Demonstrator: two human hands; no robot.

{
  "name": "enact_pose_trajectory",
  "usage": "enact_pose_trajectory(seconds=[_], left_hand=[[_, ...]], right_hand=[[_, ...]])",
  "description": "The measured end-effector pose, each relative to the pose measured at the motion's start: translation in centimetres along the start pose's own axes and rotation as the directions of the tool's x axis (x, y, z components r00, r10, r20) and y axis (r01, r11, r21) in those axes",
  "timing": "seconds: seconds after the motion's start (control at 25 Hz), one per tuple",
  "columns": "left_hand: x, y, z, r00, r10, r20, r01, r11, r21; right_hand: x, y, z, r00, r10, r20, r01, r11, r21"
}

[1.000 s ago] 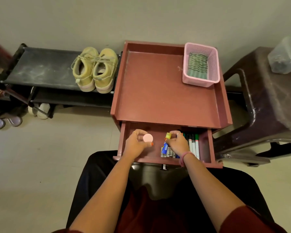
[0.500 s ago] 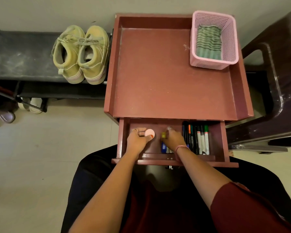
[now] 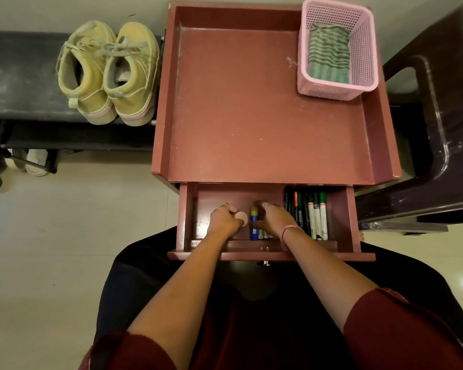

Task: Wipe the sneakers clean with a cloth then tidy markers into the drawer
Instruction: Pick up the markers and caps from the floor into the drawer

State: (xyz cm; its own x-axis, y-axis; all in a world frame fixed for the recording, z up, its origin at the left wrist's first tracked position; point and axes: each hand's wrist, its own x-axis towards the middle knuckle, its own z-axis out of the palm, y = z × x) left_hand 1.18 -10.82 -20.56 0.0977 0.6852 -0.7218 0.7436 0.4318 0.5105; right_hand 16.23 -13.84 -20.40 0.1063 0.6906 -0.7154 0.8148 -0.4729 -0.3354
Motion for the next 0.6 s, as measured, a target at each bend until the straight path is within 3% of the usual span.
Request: enact_pose_trajectory(seconds=[0.4, 0.6], left_hand=[[1.4, -1.1, 1.2, 0.993, 0.010, 0.114, -0.038, 0.969, 0.242], [1.3, -1.1, 1.3, 0.986, 0.080, 0.147, -0.131, 0.914, 0.384]], right_hand=[[-1.9, 2.8, -2.2, 0.983, 0.103, -0.149, -0.054, 0.953, 0.299], [-2.5, 3.4, -2.4, 0.973, 0.135, -0.187, -0.050, 0.915, 0.401]])
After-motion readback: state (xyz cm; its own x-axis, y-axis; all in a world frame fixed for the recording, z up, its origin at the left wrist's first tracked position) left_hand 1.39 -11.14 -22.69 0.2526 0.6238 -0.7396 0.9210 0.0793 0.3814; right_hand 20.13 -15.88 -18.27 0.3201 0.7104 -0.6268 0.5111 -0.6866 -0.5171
